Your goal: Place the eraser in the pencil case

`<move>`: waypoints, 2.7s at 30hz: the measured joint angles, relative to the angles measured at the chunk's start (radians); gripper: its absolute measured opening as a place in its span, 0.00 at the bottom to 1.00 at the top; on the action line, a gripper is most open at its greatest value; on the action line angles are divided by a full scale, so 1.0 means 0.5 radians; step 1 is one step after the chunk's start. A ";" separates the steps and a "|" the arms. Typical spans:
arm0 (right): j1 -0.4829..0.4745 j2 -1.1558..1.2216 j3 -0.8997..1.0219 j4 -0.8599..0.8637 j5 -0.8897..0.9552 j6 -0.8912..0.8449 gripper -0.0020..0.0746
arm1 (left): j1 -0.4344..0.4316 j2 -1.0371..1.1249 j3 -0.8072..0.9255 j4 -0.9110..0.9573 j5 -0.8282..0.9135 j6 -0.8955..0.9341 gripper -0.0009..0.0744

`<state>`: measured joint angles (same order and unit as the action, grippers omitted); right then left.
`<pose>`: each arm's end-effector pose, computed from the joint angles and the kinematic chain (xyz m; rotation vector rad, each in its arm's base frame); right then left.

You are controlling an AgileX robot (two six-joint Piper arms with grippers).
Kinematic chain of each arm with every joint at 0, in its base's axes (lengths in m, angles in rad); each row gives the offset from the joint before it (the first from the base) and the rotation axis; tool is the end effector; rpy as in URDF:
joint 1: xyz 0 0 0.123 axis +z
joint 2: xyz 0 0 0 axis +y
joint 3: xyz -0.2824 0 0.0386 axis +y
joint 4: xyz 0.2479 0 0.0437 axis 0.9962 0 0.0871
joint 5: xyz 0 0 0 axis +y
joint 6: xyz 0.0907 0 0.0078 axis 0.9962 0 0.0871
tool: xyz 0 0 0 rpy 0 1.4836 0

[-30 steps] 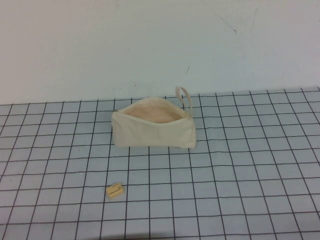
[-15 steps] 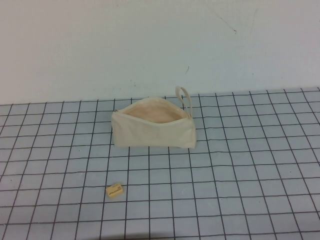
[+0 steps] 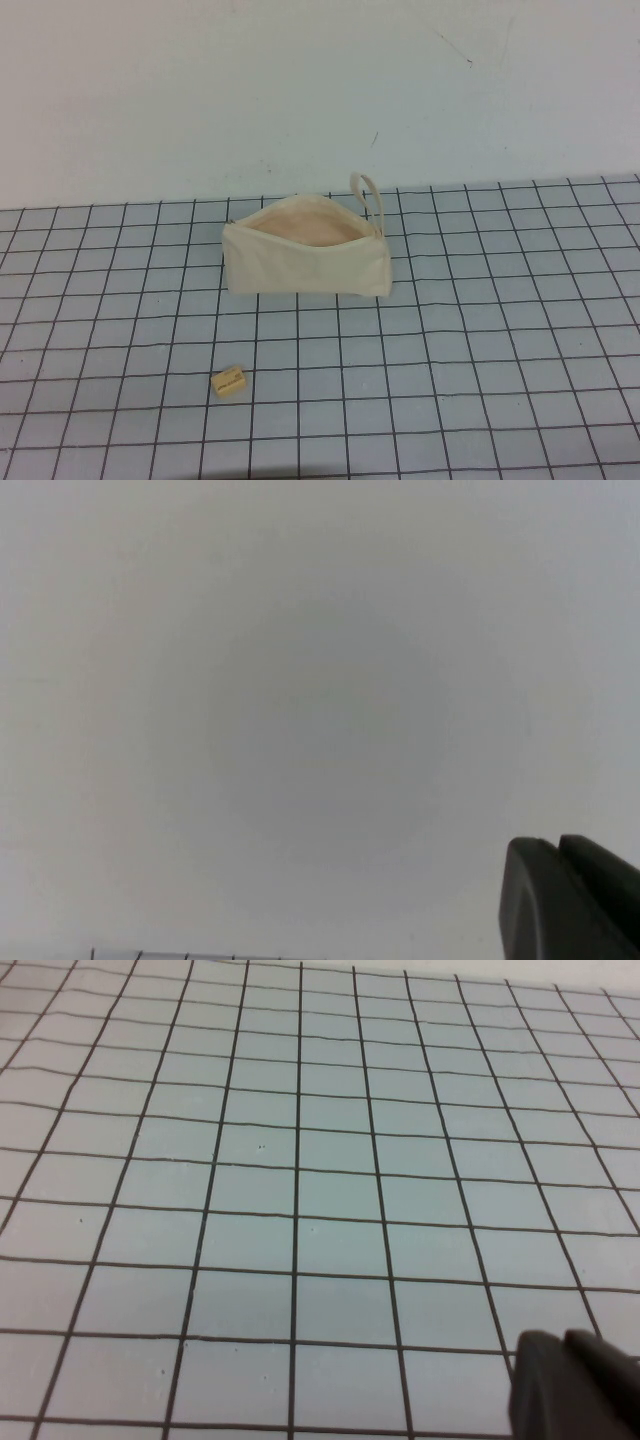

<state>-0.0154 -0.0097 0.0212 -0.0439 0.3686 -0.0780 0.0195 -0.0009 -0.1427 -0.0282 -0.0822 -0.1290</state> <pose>0.0527 -0.0023 0.1733 -0.0856 1.8628 -0.1077 0.0433 0.0011 0.2680 -0.1130 1.2536 -0.1175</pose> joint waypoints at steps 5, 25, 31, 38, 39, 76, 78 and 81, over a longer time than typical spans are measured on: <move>0.000 0.000 0.000 0.000 0.000 0.000 0.03 | 0.000 0.352 -0.505 0.056 0.690 0.000 0.01; 0.000 0.000 0.000 0.000 0.000 0.000 0.03 | -0.378 2.615 -1.614 -0.043 1.332 0.482 0.01; 0.000 0.000 0.000 0.000 0.000 0.000 0.03 | -0.730 3.090 -1.893 0.086 1.460 0.508 0.02; 0.000 0.000 0.000 0.000 0.000 0.000 0.03 | -0.831 3.432 -2.013 0.106 1.468 0.466 0.38; 0.000 0.000 0.000 0.000 0.000 0.000 0.03 | -0.830 3.469 -2.016 0.106 1.468 0.467 0.45; 0.000 0.000 0.000 0.000 0.000 0.000 0.02 | -0.836 3.847 -2.774 -0.329 1.996 0.565 0.26; 0.000 0.000 0.000 0.000 0.000 0.000 0.03 | -0.836 3.835 -2.907 -0.363 1.882 0.573 0.26; 0.000 0.000 0.000 0.000 0.000 0.000 0.03 | -0.839 3.835 -2.999 -0.375 1.522 0.573 0.26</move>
<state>-0.0154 -0.0097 0.0212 -0.0439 0.3686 -0.0780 -0.4003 1.9167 -1.6423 -0.2158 0.6787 0.1576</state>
